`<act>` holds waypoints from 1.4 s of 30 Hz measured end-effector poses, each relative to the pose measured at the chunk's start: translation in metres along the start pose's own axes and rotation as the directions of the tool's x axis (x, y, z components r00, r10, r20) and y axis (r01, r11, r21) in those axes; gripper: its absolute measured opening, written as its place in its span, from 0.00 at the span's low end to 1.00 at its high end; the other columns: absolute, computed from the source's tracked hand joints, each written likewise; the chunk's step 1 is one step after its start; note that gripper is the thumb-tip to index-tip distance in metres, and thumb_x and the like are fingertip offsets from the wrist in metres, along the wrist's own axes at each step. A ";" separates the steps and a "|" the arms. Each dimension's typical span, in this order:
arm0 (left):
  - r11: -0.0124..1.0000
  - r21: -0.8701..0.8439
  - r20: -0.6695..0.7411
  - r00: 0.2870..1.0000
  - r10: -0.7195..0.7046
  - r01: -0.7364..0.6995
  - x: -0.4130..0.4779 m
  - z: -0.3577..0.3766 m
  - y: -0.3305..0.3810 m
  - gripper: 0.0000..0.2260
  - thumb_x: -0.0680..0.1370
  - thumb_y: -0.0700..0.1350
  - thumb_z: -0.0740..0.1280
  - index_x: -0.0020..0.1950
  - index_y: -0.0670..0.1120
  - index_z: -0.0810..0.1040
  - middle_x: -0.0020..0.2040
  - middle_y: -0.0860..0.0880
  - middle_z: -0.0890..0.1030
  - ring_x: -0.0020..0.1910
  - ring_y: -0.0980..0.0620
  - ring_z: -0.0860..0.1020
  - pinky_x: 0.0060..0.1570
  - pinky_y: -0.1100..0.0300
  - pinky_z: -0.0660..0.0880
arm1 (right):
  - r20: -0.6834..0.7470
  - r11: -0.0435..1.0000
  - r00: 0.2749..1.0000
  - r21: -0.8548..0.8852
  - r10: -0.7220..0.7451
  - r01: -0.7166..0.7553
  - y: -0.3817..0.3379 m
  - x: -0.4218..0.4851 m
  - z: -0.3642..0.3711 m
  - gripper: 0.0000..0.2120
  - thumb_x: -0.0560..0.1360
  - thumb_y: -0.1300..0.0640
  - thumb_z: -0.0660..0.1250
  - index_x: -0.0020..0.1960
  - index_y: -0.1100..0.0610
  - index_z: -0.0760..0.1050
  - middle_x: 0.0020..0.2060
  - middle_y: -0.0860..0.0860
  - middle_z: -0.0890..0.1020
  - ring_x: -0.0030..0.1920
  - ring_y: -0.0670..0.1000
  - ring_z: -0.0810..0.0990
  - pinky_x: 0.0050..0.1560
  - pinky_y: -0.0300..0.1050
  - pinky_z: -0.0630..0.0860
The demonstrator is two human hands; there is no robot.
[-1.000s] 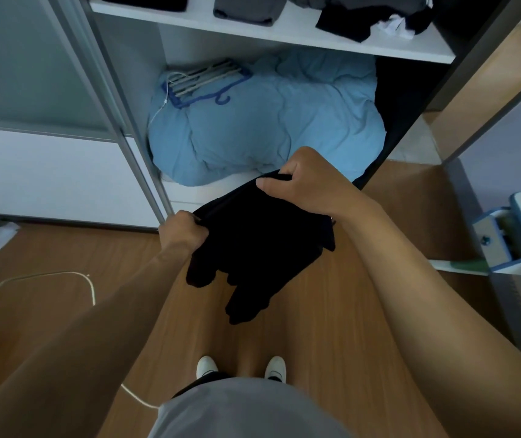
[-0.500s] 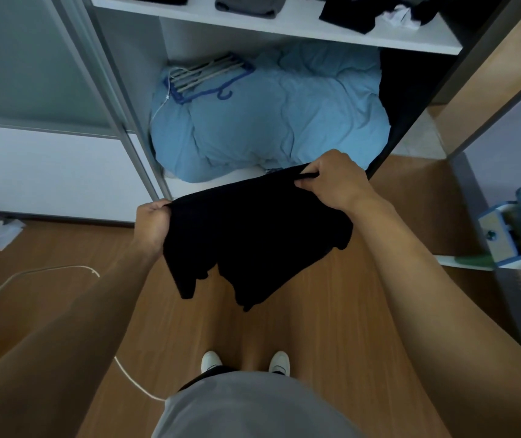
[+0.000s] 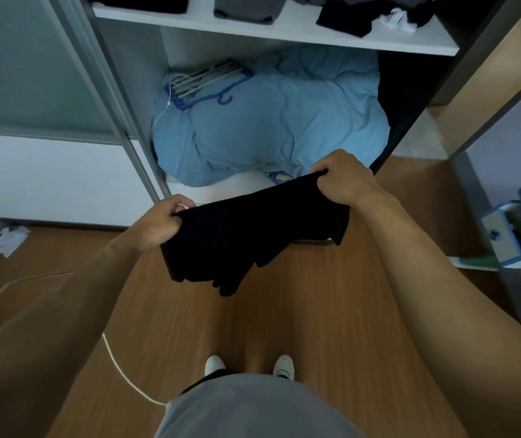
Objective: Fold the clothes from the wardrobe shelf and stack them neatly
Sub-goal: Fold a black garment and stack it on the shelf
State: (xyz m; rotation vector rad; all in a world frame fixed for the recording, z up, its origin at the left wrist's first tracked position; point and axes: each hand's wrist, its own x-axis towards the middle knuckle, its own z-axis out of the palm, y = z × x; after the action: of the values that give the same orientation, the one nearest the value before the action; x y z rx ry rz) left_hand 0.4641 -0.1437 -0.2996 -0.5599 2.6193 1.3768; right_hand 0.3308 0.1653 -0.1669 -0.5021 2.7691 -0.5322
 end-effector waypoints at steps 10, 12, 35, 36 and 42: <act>0.985 0.140 -0.314 0.948 -0.050 0.098 0.014 0.001 0.021 0.12 0.74 0.31 0.62 0.46 0.44 0.82 0.53 0.42 0.82 0.53 0.41 0.79 0.60 0.50 0.76 | 0.152 0.906 0.983 0.421 -0.106 0.033 -0.022 -0.008 0.021 0.12 0.73 0.57 0.64 0.33 0.52 0.79 0.22 0.39 0.76 0.25 0.38 0.73 0.31 0.39 0.68; 0.985 0.139 -0.328 0.943 -0.048 0.099 0.015 0.000 0.030 0.11 0.72 0.31 0.62 0.42 0.44 0.80 0.51 0.44 0.81 0.52 0.42 0.79 0.57 0.54 0.76 | 0.260 0.850 0.963 0.522 -0.077 -0.073 -0.026 -0.009 0.027 0.15 0.68 0.35 0.68 0.38 0.46 0.83 0.35 0.39 0.84 0.38 0.40 0.82 0.45 0.41 0.75; 0.734 -0.643 0.228 0.970 -0.086 0.217 -0.014 0.061 0.091 0.15 0.81 0.41 0.68 0.68 0.45 0.75 0.58 0.38 0.82 0.57 0.39 0.81 0.62 0.45 0.76 | 0.636 0.869 0.700 0.493 -0.324 -0.046 -0.037 0.005 0.018 0.21 0.72 0.65 0.67 0.39 0.38 0.85 0.39 0.46 0.87 0.39 0.46 0.85 0.41 0.39 0.81; 0.705 -0.667 0.240 0.965 -0.103 0.241 -0.016 0.066 0.089 0.19 0.80 0.41 0.68 0.71 0.46 0.72 0.61 0.37 0.81 0.60 0.38 0.80 0.65 0.43 0.74 | 0.633 0.864 0.707 0.499 -0.314 -0.063 -0.035 0.007 0.018 0.21 0.73 0.65 0.67 0.39 0.38 0.85 0.38 0.46 0.87 0.39 0.45 0.85 0.41 0.39 0.81; 0.580 -0.779 0.347 0.935 0.079 0.240 -0.031 0.077 0.067 0.19 0.82 0.62 0.57 0.67 0.56 0.76 0.67 0.50 0.80 0.68 0.52 0.76 0.68 0.56 0.72 | 0.583 0.791 0.779 0.578 -0.231 -0.198 -0.026 0.009 0.019 0.15 0.73 0.65 0.65 0.58 0.58 0.79 0.42 0.54 0.85 0.37 0.48 0.83 0.40 0.41 0.80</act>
State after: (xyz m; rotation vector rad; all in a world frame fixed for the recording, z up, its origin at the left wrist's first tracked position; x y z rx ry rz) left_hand 0.4630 -0.0379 -0.2840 -0.4372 1.5218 2.3706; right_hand 0.3361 0.1335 -0.1756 -0.4345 1.7967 -1.0077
